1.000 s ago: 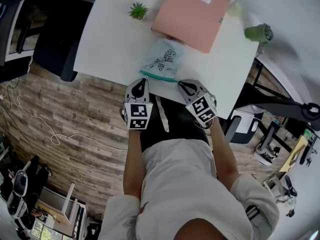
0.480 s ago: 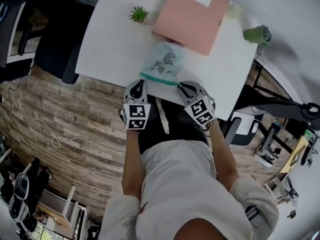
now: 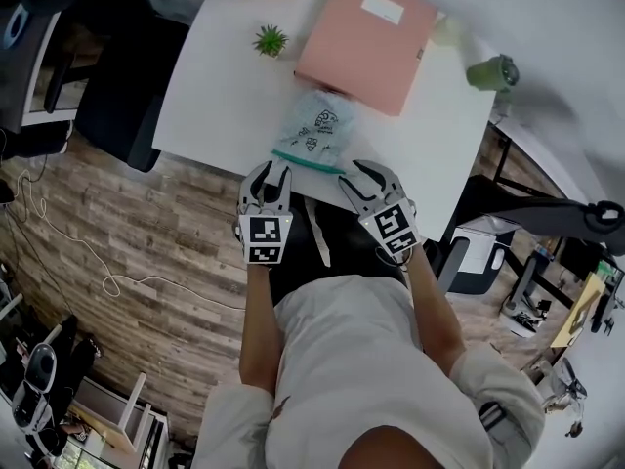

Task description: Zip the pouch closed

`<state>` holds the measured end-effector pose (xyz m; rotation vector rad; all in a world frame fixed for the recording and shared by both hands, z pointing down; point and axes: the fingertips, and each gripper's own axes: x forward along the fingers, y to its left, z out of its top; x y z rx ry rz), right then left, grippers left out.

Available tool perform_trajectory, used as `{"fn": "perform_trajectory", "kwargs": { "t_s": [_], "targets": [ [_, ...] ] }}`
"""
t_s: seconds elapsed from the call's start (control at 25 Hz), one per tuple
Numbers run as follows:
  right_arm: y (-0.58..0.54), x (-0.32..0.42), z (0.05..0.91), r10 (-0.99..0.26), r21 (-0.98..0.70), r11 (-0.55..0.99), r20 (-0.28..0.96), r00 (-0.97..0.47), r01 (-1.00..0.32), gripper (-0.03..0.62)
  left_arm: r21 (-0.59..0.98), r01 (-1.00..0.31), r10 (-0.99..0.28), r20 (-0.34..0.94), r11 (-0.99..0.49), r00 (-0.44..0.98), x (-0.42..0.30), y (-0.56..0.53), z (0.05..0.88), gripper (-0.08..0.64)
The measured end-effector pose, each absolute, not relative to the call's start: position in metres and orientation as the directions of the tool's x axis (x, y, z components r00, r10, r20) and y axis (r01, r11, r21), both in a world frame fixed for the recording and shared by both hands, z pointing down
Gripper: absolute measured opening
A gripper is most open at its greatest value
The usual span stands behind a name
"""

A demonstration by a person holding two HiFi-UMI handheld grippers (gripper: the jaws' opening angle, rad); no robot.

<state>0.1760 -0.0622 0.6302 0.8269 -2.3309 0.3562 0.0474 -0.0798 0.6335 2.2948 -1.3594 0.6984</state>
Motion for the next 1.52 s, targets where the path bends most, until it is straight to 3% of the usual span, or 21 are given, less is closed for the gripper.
{"fn": "perform_trajectory", "kwargs": {
  "t_s": [0.48,0.8,1.52],
  "targets": [
    [-0.092,0.173,0.493,-0.689,0.032,0.693,0.321,-0.65,-0.72,0.247,-0.036,-0.914,-0.868,0.331,-0.404,0.37,0.052,-0.091,0.498,0.279],
    [-0.088,0.184,0.419,-0.754,0.096,0.655,0.136,-0.642,-0.749,0.307,-0.097,-0.923,-0.918,0.188,-0.372,0.35,0.056,-0.077,0.428,0.293],
    [-0.068,0.208,0.376,-0.796,0.128,0.603,0.031,-0.605,-0.787,0.327,-0.167,-0.919,-0.934,0.094,-0.356,0.345,0.077,-0.057,0.376,0.314]
  ]
}}
